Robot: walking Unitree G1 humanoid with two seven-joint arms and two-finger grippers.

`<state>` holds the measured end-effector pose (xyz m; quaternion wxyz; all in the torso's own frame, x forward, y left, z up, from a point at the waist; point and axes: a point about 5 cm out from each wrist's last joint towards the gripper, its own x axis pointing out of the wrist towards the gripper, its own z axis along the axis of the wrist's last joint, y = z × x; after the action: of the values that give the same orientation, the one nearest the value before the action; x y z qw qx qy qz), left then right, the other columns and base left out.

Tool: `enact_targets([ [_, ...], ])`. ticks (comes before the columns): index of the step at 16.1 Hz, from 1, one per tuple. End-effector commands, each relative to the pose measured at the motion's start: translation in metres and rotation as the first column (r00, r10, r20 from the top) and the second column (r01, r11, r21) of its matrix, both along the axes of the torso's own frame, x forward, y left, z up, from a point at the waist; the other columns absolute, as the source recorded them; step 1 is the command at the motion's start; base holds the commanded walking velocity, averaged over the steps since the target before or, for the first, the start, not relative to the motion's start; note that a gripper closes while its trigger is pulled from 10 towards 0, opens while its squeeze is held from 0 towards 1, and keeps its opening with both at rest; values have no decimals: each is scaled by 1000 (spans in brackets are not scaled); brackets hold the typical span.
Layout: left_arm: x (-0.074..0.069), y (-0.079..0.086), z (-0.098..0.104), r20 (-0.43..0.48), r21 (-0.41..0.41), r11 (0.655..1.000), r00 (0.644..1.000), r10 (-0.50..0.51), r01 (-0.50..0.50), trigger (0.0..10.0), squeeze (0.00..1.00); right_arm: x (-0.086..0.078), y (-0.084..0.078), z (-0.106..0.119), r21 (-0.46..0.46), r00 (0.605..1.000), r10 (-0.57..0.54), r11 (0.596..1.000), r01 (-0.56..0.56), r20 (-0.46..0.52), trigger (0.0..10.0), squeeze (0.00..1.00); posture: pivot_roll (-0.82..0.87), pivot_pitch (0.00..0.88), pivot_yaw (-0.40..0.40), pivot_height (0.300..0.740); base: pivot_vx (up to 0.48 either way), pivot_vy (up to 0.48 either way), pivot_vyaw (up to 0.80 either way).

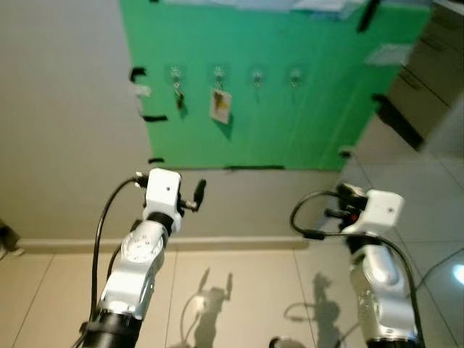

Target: Hang keys on a hook

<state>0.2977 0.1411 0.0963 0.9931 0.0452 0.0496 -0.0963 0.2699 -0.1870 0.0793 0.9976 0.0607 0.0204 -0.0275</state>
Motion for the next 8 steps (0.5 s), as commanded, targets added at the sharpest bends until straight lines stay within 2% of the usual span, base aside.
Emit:
enact_targets([
  [1,2,-7,3,26,-3,1000,1000,-10,10,10000,0,6,0,11,-23,999,0,1000,1,46,0,0,-27,0,29,740,0,0,0],
  [4,5,-18,5,71,-13,996,993,-89,91,10000,0,19,-2,23,-55,996,31,998,-27,86,0,0,-33,0,27,740,0,0,0],
  [5,2,-20,7,81,-41,993,991,-103,107,10000,0,21,0,28,-79,993,57,996,-50,100,0,0,-31,0,26,740,465,0,0],
  [8,0,-23,18,133,-31,992,984,-121,126,10000,0,22,4,40,-84,986,97,993,-86,137,0,0,-27,0,22,740,465,0,0],
])
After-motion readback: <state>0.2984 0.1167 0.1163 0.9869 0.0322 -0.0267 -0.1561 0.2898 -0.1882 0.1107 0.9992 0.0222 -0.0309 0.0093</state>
